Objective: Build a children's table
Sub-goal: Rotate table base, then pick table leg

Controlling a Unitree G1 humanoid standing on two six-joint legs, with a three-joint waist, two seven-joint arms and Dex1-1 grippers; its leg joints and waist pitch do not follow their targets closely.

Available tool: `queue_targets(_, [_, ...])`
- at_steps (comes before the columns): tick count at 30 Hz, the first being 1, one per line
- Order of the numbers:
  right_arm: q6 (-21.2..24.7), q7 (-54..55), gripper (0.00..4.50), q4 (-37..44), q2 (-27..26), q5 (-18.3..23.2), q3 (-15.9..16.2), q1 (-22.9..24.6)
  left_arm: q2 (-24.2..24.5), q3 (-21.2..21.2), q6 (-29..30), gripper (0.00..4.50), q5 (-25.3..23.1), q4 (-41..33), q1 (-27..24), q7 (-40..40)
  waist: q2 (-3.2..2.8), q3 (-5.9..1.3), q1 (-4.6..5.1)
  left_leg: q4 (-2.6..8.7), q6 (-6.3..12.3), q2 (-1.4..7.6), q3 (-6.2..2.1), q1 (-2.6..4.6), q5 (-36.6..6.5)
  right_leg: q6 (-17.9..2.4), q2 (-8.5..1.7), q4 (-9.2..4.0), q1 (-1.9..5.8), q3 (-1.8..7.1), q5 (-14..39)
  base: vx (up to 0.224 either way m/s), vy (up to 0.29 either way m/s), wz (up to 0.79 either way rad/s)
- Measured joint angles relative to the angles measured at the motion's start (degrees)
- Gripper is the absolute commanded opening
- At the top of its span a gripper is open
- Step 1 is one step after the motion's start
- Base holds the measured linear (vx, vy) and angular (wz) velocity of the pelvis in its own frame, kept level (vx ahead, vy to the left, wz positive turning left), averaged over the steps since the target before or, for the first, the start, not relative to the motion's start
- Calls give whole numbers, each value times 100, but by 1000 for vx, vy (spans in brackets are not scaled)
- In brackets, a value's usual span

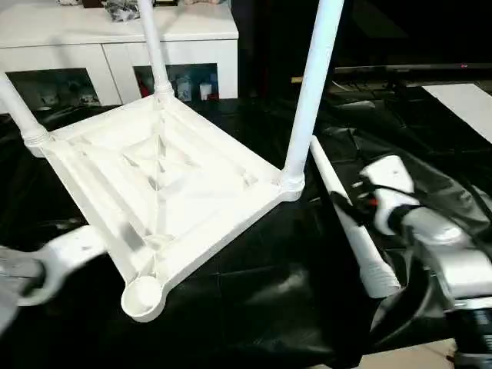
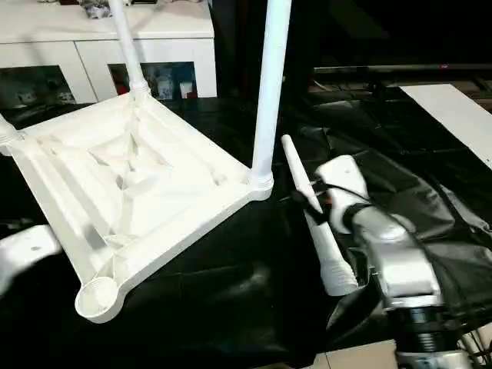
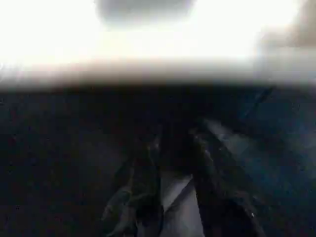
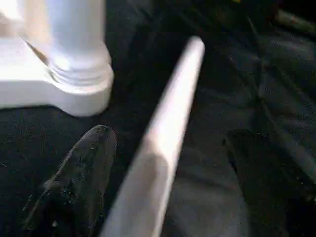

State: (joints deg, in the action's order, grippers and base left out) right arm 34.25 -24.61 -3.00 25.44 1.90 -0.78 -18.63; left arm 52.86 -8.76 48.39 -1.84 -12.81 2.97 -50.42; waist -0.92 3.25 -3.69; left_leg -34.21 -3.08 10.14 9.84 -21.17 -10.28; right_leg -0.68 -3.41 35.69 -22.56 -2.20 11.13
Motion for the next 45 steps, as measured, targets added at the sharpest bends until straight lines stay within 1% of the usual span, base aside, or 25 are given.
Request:
queue_targets(3, [474,200,383,-183,54,-182,0,-51,-442,-66,101,110,286,-261,95,16,-1,1,-8,-2,0,0,-1,-1,0,0,0,2,2,-2,0,0,0,0])
queue_targets(5, [680,245,383,-217,65,-201,0,-54,-642,-156,97,110,355,-340,194,57,-2,1,-9,-2,0,0,-1,1,0,16,0,5,1,-1,9,0,0,0])
queue_targets(8, [939,264,383,-214,57,-143,-53,-138,-933,-333,-3,110,387,-314,361,145,-4,2,17,-2,0,1,-1,2,0,23,1,11,0,-2,10,0,0,0])
queue_targets(13, [1355,104,383,-151,2,274,-340,-175,-1378,-531,-141,110,262,-94,625,419,-5,2,20,-2,0,1,-1,2,0,26,1,12,-1,-2,7,0,0,0])
queue_targets(15, [1527,-14,409,-91,-30,475,-449,-202,-1585,-537,-237,117,208,-1,677,585,-7,3,19,-4,0,0,-1,0,1,26,1,12,-1,-1,6,0,0,0])
queue_targets(16, [1656,-98,409,-14,-70,607,-541,-244,-1744,-537,-372,117,203,90,710,704,-7,4,17,-4,0,0,-1,-3,1,24,0,12,-2,-2,5,0,0,0])
queue_targets(17, [1705,-136,416,14,-78,664,-554,-282,-1804,-538,-428,117,206,107,731,751,-6,4,17,-6,0,1,-1,-4,1,24,0,12,-3,-3,4,0,0,0])
queue_targets(18, [1782,-208,416,47,-74,733,-559,-345,-1888,-546,-476,117,211,132,798,800,-6,4,15,-7,0,1,-2,-4,1,21,1,12,-2,-4,2,0,0,0])
queue_targets(20, [1914,-359,444,175,-70,853,-551,-410,-2015,-550,-581,117,224,126,935,878,-5,3,5,-7,0,1,-2,-2,1,21,1,11,0,-3,2,0,0,0])
queue_targets(23, [2176,-472,444,279,21,855,-273,-389,-2267,-609,-636,117,280,107,1003,939,-4,2,-4,-8,0,1,-1,-5,1,21,0,10,0,-3,2,0,0,0])
queue_targets(25, [2269,-468,444,279,51,824,-68,-386,-2316,-718,-652,117,329,7,1006,930,-5,2,1,-8,-1,2,-1,-8,2,17,0,10,-3,-1,0,0,0,0])
queue_targets(27, [2420,-436,444,259,114,723,71,-385,-2325,-753,-718,117,386,-112,989,826,-5,2,-1,-8,-1,2,-1,-12,2,14,0,10,-6,-3,-2,0,0,0])
queue_targets(30, [2618,-378,444,191,146,687,136,-400,-2282,-743,-889,117,567,-377,911,613,-5,2,0,-8,-1,2,-1,-14,2,18,0,7,-7,-2,1,0,0,0])
queue_targets(32, [2745,-336,444,123,170,670,141,-403,-2235,-734,-904,117,700,-496,881,483,-5,2,3,-8,-1,2,-1,-14,2,20,0,6,-8,-2,2,0,0,0])
queue_targets(37, [3129,-261,444,-1,209,648,238,-417,-2090,-470,-861,117,1180,-888,859,80,-3,3,14,-8,-2,2,0,-15,2,20,0,7,-10,-1,2,0,0,0])
queue_targets(39, [3271,-220,418,-8,188,658,233,-418,-2132,-335,-773,117,1408,-999,883,14,-3,3,15,-8,-3,2,0,-14,3,20,0,8,-10,-1,2,0,0,0])
queue_targets(41, [3412,-215,409,-49,162,710,212,-449,-2192,-246,-701,117,1556,-1022,903,-22,-3,3,15,-8,-4,2,0,-13,3,20,0,9,-10,-1,2,0,0,0])
queue_targets(42, [3526,-217,407,-63,162,733,184,-478,-2207,-224,-681,117,1604,-1039,913,-47,-2,3,14,-8,-4,2,-1,-13,3,20,0,10,-9,-2,2,0,0,0])
queue_targets(44, [3633,-212,376,-66,162,741,132,-491,-2203,-223,-669,117,1660,-1066,920,-50,-2,3,13,-8,-5,2,-1,-11,4,23,0,11,-9,-1,3,0,0,0])
queue_targets(45, [3674,-203,368,-73,160,745,113,-495,-2192,-223,-669,117,1672,-1066,928,-49,-2,2,12,-8,-5,2,-1,-11,4,25,0,12,-8,-2,4,0,0,0])
